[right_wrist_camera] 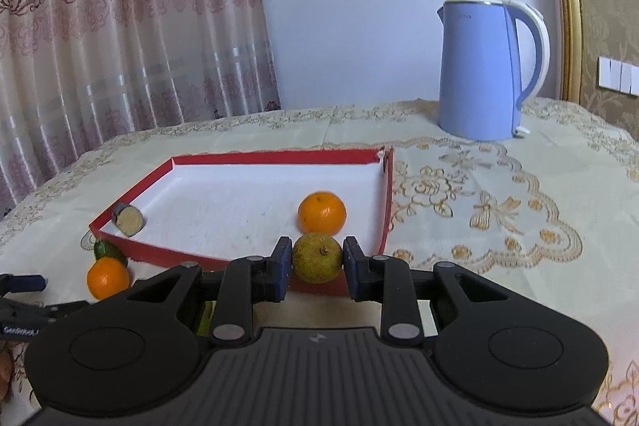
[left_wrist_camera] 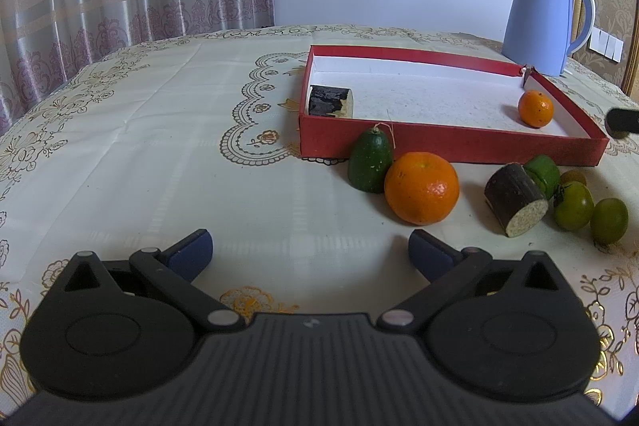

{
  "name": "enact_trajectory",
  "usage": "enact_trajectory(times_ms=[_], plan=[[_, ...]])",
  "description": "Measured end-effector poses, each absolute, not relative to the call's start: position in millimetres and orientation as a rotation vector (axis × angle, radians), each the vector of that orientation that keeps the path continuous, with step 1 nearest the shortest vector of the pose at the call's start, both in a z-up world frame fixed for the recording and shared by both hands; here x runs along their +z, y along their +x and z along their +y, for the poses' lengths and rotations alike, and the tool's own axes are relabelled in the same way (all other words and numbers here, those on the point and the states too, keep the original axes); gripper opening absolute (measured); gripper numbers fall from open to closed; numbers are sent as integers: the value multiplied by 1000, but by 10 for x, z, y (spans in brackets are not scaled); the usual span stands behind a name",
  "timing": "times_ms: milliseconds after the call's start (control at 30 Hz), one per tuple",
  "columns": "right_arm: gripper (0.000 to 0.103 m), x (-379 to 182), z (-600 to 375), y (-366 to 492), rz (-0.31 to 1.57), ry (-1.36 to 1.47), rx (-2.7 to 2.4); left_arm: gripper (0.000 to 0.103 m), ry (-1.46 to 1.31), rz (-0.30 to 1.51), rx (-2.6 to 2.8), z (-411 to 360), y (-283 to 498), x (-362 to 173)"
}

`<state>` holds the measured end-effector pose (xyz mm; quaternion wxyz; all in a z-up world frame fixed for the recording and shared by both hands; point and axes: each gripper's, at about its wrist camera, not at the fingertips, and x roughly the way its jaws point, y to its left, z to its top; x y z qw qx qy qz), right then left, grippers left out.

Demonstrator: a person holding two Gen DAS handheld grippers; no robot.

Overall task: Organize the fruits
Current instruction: 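Carry the small citrus into the red tray and open the right gripper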

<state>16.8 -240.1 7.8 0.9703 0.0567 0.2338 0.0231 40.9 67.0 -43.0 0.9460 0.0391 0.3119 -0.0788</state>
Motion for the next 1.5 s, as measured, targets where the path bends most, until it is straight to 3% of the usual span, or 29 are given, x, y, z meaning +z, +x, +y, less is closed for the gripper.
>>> enact_trajectory(times_ms=[500,1100,1200,1267,1367,1500], plan=[[27,-87,-2332,753,539,48,2,103,79,635,-161,672,413,-429],[27,-216,-2336,884,590,45,13,103,78,636,-161,672,415,-425],[35,-175,-2349,799,577,47,22,103,79,636,-160,671,415,-425],[55,-136,-2376,684,555,57,15,103,79,636,-160,672,415,-425],[62,-71,-2433,421,504,74,25,103,79,636,-161,672,415,-425],[63,-55,-2462,88,459,31,16,103,79,636,-160,673,416,-424]])
